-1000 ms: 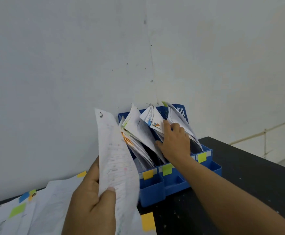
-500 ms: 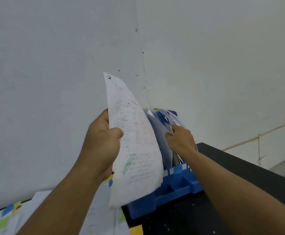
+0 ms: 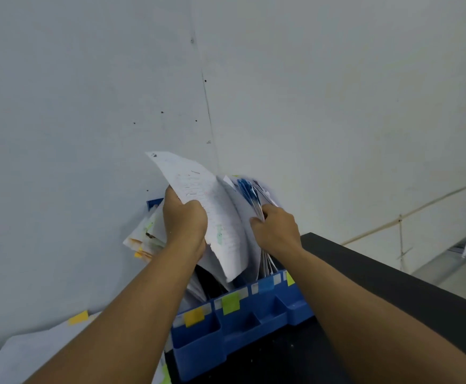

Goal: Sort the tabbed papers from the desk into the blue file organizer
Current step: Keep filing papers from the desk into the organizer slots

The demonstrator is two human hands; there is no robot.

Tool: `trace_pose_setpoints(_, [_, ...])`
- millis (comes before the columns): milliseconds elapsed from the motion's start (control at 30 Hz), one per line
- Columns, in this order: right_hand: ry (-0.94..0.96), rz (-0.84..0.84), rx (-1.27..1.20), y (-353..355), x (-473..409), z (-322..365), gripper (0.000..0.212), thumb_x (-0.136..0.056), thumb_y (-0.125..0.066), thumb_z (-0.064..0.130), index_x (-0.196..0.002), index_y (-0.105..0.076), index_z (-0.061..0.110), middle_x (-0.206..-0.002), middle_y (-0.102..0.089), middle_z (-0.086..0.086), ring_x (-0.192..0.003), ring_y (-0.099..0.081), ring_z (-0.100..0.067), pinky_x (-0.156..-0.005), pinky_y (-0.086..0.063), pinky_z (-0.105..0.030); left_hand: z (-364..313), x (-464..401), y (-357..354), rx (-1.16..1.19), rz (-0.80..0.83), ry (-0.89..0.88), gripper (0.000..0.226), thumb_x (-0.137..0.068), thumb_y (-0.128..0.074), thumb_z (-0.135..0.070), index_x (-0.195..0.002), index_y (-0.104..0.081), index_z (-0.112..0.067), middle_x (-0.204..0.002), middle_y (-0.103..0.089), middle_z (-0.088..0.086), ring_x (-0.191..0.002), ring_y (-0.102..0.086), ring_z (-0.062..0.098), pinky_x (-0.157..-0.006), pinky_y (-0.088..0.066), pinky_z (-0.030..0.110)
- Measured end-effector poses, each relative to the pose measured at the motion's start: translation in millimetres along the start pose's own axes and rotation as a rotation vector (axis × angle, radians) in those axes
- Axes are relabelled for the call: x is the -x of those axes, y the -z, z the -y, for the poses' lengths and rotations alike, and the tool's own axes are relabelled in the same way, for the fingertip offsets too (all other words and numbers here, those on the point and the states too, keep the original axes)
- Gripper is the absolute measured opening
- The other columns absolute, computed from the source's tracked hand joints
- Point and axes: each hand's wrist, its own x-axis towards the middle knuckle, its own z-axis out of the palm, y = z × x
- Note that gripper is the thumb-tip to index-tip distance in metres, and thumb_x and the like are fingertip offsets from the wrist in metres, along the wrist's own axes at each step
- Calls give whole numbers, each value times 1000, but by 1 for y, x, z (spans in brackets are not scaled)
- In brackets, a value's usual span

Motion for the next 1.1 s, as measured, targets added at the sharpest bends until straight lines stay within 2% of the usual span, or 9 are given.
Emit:
trace_pose_setpoints(167, [18,7,-18,0,-1,-3,27,-92,-54,28,-68,-47,20,-67,-55,2,-66,-53,-23,-67,-45,-35,28,0,-19,-65,-104,-82,74,-82,-32,7,-145,-33,-33,-141,-48,-9,-125,-48,15,-107,-40,34])
trace_pose_setpoints(300, [56,-8,-35,-1,0,-5,33,-94,-53,34,-64,-45,23,-63,-51,6,-60,-47,-16,-60,-36,-31,50,4,-31,-187,-122,-154,73,-92,-33,6,-151,-14,-33,-155,-30,-3,-138,-36,20,-111,-32,33])
trace_pose_setpoints(433, [76,-23,-67,-5,-2,-4,33,-95,-53,40,-64,-48,27,-63,-53,8,-62,-50,-15,-60,-38,-30,61,14,-47,-152,-132,-169,66,-98,-34,0,-152,-13,-31,-154,-30,-3,-137,-35,17,-103,-30,23])
trace_pose_setpoints(533, [80,-34,-100,-7,-2,-5,33,-94,-53,39,-64,-49,27,-62,-54,9,-62,-51,-12,-60,-39,-30,64,16,-60,-82,-141,-139,65,-99,-35,-3,-152,-12,-33,-156,-28,-4,-139,-36,18,-110,-36,35])
trace_pose_setpoints(633, [90,-42,-101,-7,-2,-6,31,-93,-54,40,-65,-52,27,-64,-57,10,-64,-54,-11,-64,-45,-31,76,25,-61,-145,-64,-70,63,-101,-34,-5,-154,-10,-29,-155,-30,3,-135,-39,22,-96,-31,22])
trace_pose_setpoints(700, [96,-32,-104,-5,-2,-5,30,-94,-54,40,-66,-53,27,-64,-57,11,-64,-54,-10,-63,-42,-29,88,32,-55,-192,-2,-29,60,-103,-33,-7,-154,-8,-25,-152,-34,6,-133,-40,24,-94,-27,20])
trace_pose_setpoints(800, [97,-21,-98,-4,-2,-4,26,-93,-53,42,-70,-57,29,-68,-61,11,-68,-58,-11,-64,-46,-30,102,35,-48,-212,123,-3,53,-104,-33,-12,-152,-17,-25,-146,-43,3,-127,-46,23,-102,-35,26])
trace_pose_setpoints(933, [79,13,-104,-7,-1,-2,30,-93,-53,42,-65,-54,32,-66,-60,9,-66,-56,-14,-64,-46,-30,103,24,-47,-150,212,156,42,-102,-37,-17,-142,-36,-29,-128,-57,1,-105,-59,19,-90,-52,38])
trace_pose_setpoints(1100, [62,3,-101,-4,3,4,31,-94,-53,36,-67,-56,22,-67,-61,2,-65,-56,-18,-58,-39,-28,79,5,-44,-119,75,97,39,-101,-37,-19,-138,-42,-29,-125,-59,0,-105,-59,21,-93,-52,44])
